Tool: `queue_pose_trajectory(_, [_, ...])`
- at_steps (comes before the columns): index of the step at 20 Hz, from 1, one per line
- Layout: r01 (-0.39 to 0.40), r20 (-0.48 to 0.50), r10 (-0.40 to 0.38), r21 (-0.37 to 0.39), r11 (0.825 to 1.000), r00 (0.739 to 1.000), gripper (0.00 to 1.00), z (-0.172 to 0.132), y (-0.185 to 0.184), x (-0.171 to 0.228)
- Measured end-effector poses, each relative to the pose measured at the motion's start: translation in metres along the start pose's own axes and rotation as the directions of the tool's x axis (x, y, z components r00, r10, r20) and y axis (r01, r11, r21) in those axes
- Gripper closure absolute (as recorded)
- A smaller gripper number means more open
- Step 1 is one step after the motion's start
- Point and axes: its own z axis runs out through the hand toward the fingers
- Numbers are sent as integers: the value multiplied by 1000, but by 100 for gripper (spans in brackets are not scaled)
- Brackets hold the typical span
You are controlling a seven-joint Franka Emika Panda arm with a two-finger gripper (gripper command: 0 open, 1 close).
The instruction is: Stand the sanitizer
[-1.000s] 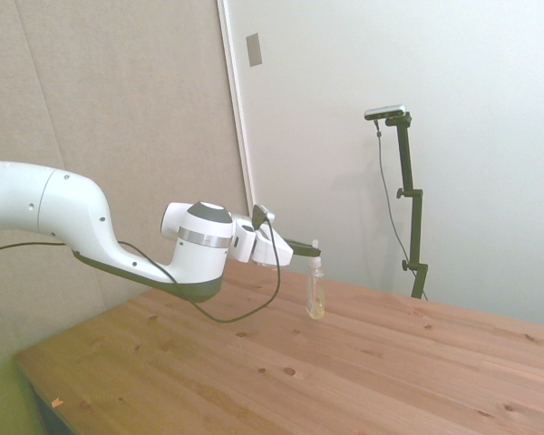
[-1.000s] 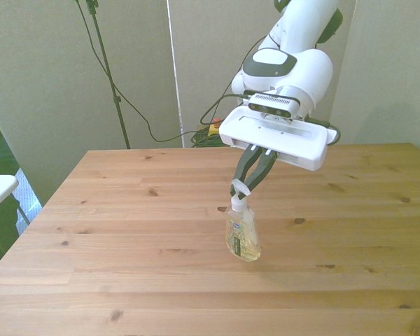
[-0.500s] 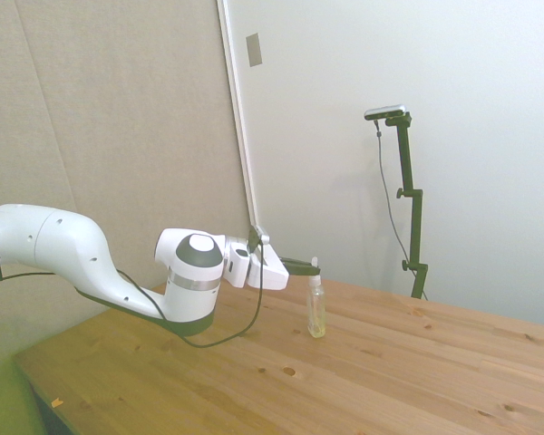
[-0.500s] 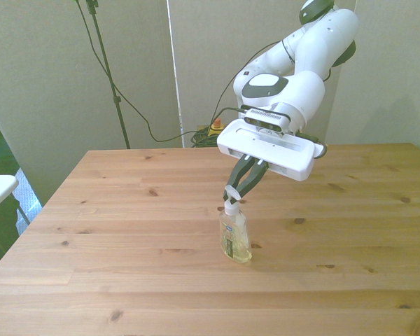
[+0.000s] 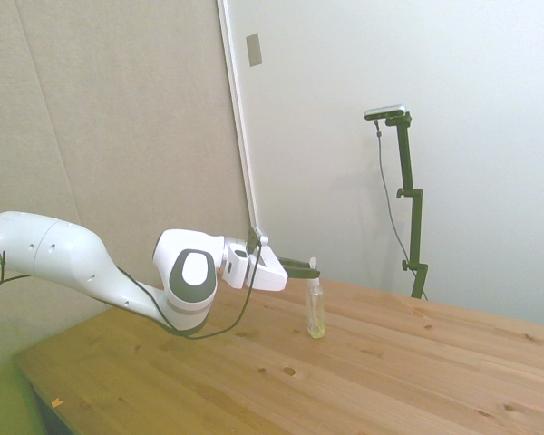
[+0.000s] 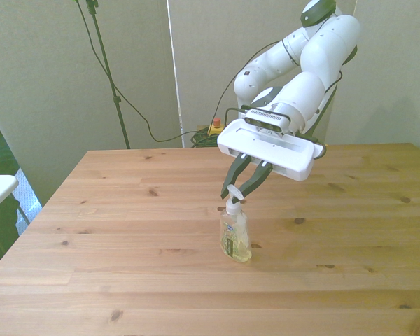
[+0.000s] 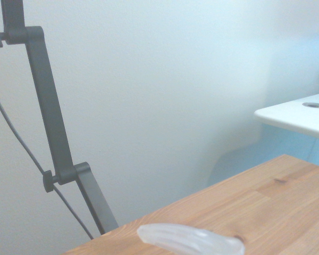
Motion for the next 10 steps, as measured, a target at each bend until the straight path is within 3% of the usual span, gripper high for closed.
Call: queue_pose_trajectory(10, [16,42,-15,-30,999,999,0,-7,-9,4])
